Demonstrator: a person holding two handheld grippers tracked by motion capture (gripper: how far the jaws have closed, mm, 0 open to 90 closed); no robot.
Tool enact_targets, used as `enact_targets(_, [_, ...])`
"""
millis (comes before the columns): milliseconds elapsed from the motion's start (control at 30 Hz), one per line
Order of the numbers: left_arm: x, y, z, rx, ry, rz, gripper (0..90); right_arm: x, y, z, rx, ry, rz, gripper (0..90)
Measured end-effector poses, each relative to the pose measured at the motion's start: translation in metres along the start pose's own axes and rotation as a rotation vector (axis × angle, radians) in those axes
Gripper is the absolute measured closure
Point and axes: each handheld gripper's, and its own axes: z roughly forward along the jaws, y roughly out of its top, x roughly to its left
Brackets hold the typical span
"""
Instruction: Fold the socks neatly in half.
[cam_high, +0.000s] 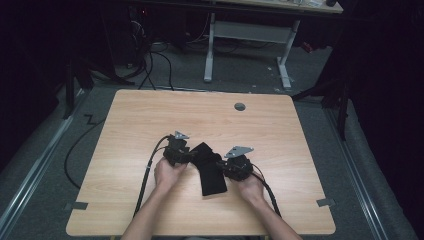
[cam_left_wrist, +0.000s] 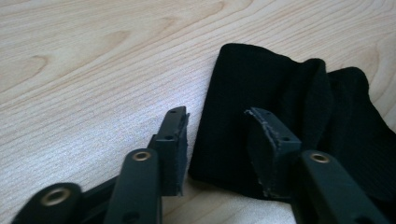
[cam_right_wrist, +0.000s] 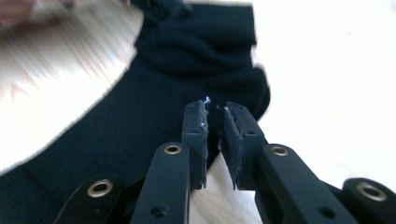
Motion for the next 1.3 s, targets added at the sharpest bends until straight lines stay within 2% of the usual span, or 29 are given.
enact_targets(100, [0.001, 0.0, 0.0, 0.0, -0.014, -0.009, 64.4, 0.001, 0.018, -0.001, -0.031, 0.006, 0.005, 79.1])
enact_targets(133, [0.001, 0.0, 0.0, -0.001, -0.016, -0.011, 64.4, 0.001, 0.018, -0.001, -0.031, 0.006, 0.005, 79.1])
enact_targets(167, [0.001, 0.0, 0.0, -0.001, -0.02, -0.013, 65.6, 0.002, 0.028, 0.004, -0.036, 0.005, 0.001, 79.2])
enact_targets(300, [0.006, -0.001, -0.001, 0.0, -0.046, -0.037, 68.5, 0.005, 0.043, 0.014, -0.036, 0.003, 0.002, 78.7])
enact_targets(433, [0.005, -0.001, -0.003, 0.0, -0.042, -0.007, 73.9, 0.008, 0.058, 0.027, -0.039, -0.009, 0.017, 78.1])
enact_targets(567, [0.005, -0.001, -0.004, -0.002, -0.042, 0.002, 76.7, 0.008, 0.064, 0.034, -0.037, -0.017, 0.026, 77.7])
enact_targets(600, [0.005, 0.0, -0.004, -0.004, -0.044, 0.005, 77.9, 0.009, 0.067, 0.038, -0.023, -0.016, 0.026, 77.4])
enact_targets(667, [0.006, 0.0, -0.005, -0.003, -0.043, 0.006, 78.6, 0.009, 0.068, 0.041, -0.011, -0.015, 0.022, 77.4])
enact_targets(733, [0.006, 0.0, -0.006, -0.003, -0.042, 0.008, 79.2, 0.01, 0.065, 0.045, 0.034, -0.004, 0.005, 77.7])
enact_targets(800, [0.006, 0.0, -0.007, -0.012, -0.049, 0.003, 79.5, 0.011, 0.063, 0.045, 0.044, 0.002, 0.004, 77.9])
enact_targets(900, [0.007, 0.0, -0.008, -0.022, -0.059, -0.002, 79.9, 0.011, 0.055, 0.04, 0.043, 0.016, -0.004, 79.3])
enact_targets(1067, [0.008, 0.001, -0.01, -0.052, -0.099, -0.022, 80.6, 0.014, 0.043, 0.035, 0.047, 0.03, -0.009, 80.1])
enact_targets(1300, [0.002, 0.004, -0.02, -0.097, -0.134, 0.006, 81.7, 0.016, 0.04, 0.037, 0.042, 0.029, -0.018, 80.1])
